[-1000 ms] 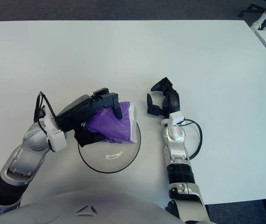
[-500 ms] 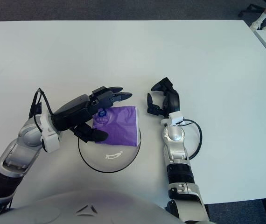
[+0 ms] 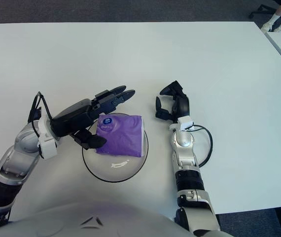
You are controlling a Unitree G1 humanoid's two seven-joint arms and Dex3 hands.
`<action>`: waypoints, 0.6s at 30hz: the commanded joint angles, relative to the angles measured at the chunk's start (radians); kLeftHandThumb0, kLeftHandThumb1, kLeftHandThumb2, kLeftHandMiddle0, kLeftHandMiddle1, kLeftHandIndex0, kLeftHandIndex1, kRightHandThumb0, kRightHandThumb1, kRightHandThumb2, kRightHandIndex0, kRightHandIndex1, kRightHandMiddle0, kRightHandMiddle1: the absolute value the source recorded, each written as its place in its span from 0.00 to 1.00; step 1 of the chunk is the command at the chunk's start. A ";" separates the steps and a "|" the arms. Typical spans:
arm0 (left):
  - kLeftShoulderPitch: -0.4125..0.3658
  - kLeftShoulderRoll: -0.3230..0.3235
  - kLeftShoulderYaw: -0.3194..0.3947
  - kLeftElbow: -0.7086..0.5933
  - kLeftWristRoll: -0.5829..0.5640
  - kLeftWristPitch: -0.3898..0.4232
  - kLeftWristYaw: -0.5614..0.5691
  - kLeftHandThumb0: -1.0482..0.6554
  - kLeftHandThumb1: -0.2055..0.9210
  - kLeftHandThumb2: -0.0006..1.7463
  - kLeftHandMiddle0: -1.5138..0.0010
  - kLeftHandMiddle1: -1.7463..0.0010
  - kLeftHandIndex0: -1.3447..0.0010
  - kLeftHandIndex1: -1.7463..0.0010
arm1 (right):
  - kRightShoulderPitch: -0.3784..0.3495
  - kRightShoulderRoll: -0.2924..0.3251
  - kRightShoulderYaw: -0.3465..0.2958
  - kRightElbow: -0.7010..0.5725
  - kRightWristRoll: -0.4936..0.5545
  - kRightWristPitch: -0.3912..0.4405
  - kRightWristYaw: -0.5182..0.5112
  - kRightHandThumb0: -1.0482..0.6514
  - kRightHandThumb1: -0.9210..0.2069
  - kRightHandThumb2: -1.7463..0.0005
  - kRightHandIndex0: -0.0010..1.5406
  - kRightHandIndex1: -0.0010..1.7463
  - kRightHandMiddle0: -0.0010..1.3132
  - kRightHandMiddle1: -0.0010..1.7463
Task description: Put the tissue paper into the plate.
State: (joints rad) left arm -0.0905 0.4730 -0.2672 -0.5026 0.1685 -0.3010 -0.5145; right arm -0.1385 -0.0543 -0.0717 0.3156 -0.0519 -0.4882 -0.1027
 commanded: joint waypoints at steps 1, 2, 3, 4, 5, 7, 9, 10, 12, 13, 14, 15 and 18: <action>0.002 0.010 0.005 -0.017 -0.008 0.010 -0.017 0.00 1.00 0.53 1.00 1.00 1.00 1.00 | 0.064 0.003 0.007 0.082 -0.022 -0.018 -0.005 0.61 0.53 0.26 0.35 0.95 0.39 1.00; 0.001 0.012 0.006 -0.021 -0.009 0.017 -0.021 0.00 1.00 0.53 1.00 1.00 1.00 1.00 | 0.065 0.001 0.008 0.081 -0.021 -0.016 -0.003 0.61 0.53 0.26 0.35 0.94 0.39 1.00; 0.002 0.013 0.007 -0.025 -0.009 0.022 -0.023 0.00 1.00 0.53 1.00 1.00 1.00 1.00 | 0.066 0.001 0.008 0.081 -0.021 -0.016 -0.002 0.61 0.53 0.26 0.34 0.94 0.40 1.00; 0.003 0.016 0.012 -0.031 -0.010 0.031 -0.026 0.00 1.00 0.53 1.00 1.00 1.00 1.00 | 0.068 0.000 0.008 0.079 -0.019 -0.014 -0.001 0.61 0.53 0.26 0.34 0.94 0.40 1.00; 0.004 0.017 0.016 -0.036 -0.011 0.038 -0.028 0.00 1.00 0.54 1.00 1.00 1.00 1.00 | 0.069 0.000 0.008 0.078 -0.018 -0.014 0.000 0.61 0.53 0.27 0.34 0.93 0.40 1.00; 0.022 0.024 0.040 -0.044 -0.020 0.061 -0.027 0.01 1.00 0.54 1.00 1.00 1.00 1.00 | 0.070 0.000 0.008 0.076 -0.010 -0.009 0.007 0.61 0.52 0.28 0.34 0.93 0.39 1.00; 0.035 0.025 0.052 -0.049 -0.025 0.079 -0.024 0.01 1.00 0.54 1.00 1.00 1.00 1.00 | 0.071 0.000 0.007 0.075 -0.004 -0.006 0.012 0.61 0.50 0.29 0.34 0.92 0.38 1.00; 0.063 0.023 0.074 -0.029 -0.039 0.068 -0.010 0.01 1.00 0.53 1.00 1.00 1.00 1.00 | 0.069 0.002 0.006 0.075 0.000 -0.007 0.013 0.61 0.50 0.29 0.34 0.92 0.38 1.00; 0.103 0.000 0.123 -0.030 -0.079 0.100 0.022 0.02 1.00 0.52 0.97 0.98 1.00 1.00 | 0.066 0.008 0.005 0.070 0.005 -0.010 0.013 0.61 0.49 0.30 0.33 0.92 0.37 1.00; 0.116 -0.014 0.146 -0.044 -0.101 0.132 0.038 0.03 1.00 0.50 0.95 0.93 1.00 0.89 | 0.065 0.011 0.005 0.066 0.006 -0.010 0.013 0.61 0.48 0.31 0.34 0.92 0.37 1.00; 0.126 -0.045 0.156 -0.062 -0.108 0.167 0.068 0.04 1.00 0.47 0.97 0.77 1.00 0.72 | 0.065 0.013 0.005 0.064 0.006 -0.011 0.012 0.61 0.48 0.31 0.34 0.92 0.36 1.00; 0.133 -0.065 0.160 -0.073 -0.111 0.190 0.088 0.06 0.99 0.46 0.97 0.67 1.00 0.62 | 0.066 0.014 0.005 0.062 0.007 -0.011 0.012 0.61 0.48 0.31 0.34 0.91 0.36 1.00; 0.148 -0.192 0.175 -0.066 -0.071 0.201 0.240 0.21 0.88 0.49 0.89 0.25 0.90 0.20 | 0.072 0.013 0.006 0.054 0.017 -0.006 0.027 0.61 0.47 0.32 0.35 0.91 0.34 1.00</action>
State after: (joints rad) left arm 0.0339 0.3842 -0.1153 -0.5547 0.0839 -0.1199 -0.3931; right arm -0.1365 -0.0530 -0.0716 0.3143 -0.0439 -0.4892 -0.0897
